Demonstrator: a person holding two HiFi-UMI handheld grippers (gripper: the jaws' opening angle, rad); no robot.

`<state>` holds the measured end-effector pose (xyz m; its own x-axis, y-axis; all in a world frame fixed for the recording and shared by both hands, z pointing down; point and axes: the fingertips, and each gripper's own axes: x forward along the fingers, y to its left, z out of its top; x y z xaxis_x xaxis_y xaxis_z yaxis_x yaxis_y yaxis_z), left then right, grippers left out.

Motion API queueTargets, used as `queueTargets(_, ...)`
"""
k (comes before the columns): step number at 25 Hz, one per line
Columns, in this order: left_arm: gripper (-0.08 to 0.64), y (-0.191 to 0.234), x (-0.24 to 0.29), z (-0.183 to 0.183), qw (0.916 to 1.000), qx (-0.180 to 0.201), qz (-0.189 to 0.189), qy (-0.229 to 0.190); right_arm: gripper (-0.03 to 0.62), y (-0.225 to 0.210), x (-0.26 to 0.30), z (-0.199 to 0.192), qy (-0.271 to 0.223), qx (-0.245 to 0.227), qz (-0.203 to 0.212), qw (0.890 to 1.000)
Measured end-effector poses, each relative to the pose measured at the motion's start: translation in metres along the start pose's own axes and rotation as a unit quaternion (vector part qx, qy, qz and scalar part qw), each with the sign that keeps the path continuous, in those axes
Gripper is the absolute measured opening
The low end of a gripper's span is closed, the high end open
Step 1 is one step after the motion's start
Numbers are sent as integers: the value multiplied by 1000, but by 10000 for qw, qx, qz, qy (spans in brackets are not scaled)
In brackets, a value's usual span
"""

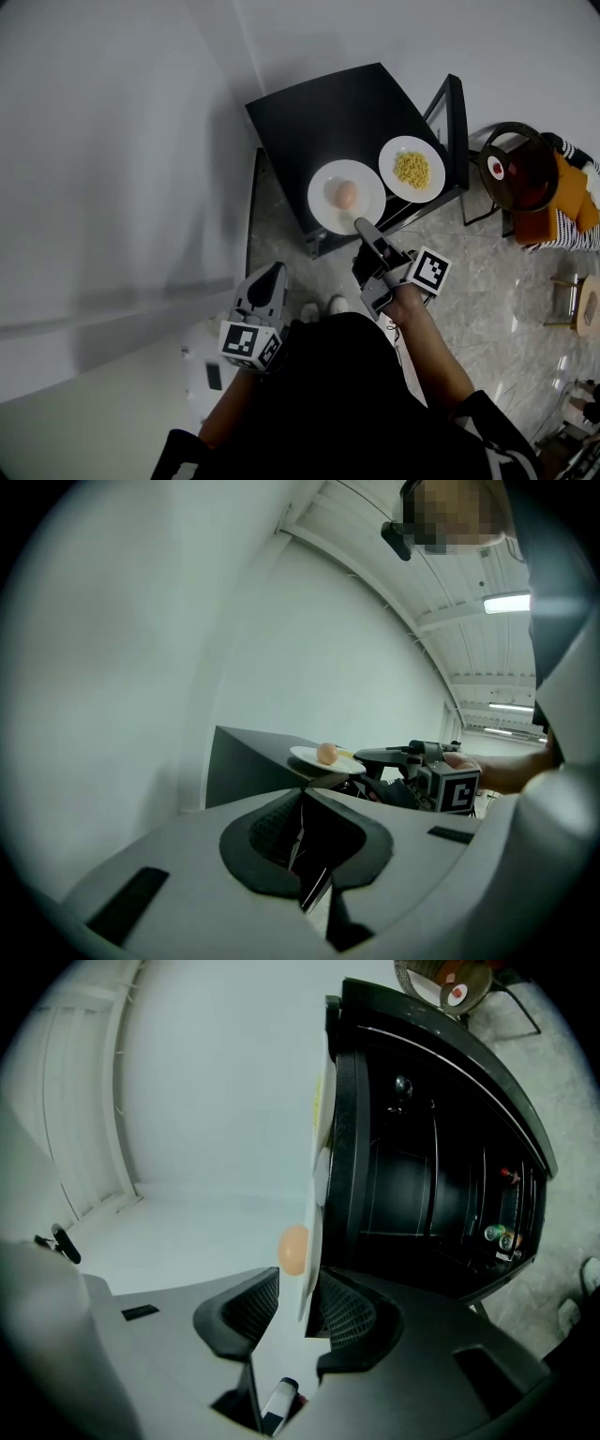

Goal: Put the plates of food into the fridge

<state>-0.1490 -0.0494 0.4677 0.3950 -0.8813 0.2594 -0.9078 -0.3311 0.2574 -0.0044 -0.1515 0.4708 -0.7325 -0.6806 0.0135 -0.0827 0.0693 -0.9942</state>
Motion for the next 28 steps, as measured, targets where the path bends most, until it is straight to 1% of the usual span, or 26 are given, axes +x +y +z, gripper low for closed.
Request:
queueTargets(3, 23, 5, 0, 0, 10000, -16, 53, 17, 130, -5, 6, 2, -9, 155, -69, 9999)
queueTargets(7, 23, 5, -1, 2, 10000, -14, 71, 21, 77, -11, 4, 4, -30, 346, -153, 9993)
queueTargets(9, 23, 4, -1, 2, 10000, -11, 57, 15, 66, -12, 3, 5, -60, 468, -160, 9988)
queueTargets(15, 23, 1, 1, 1, 10000, -15, -5, 13, 58, -13, -3, 6, -77, 679, -209, 9974)
queueTargets(28, 23, -17, -7, -1, 9998, 2, -210, -46, 58, -6, -39, -9, -39, 789, -136, 9968)
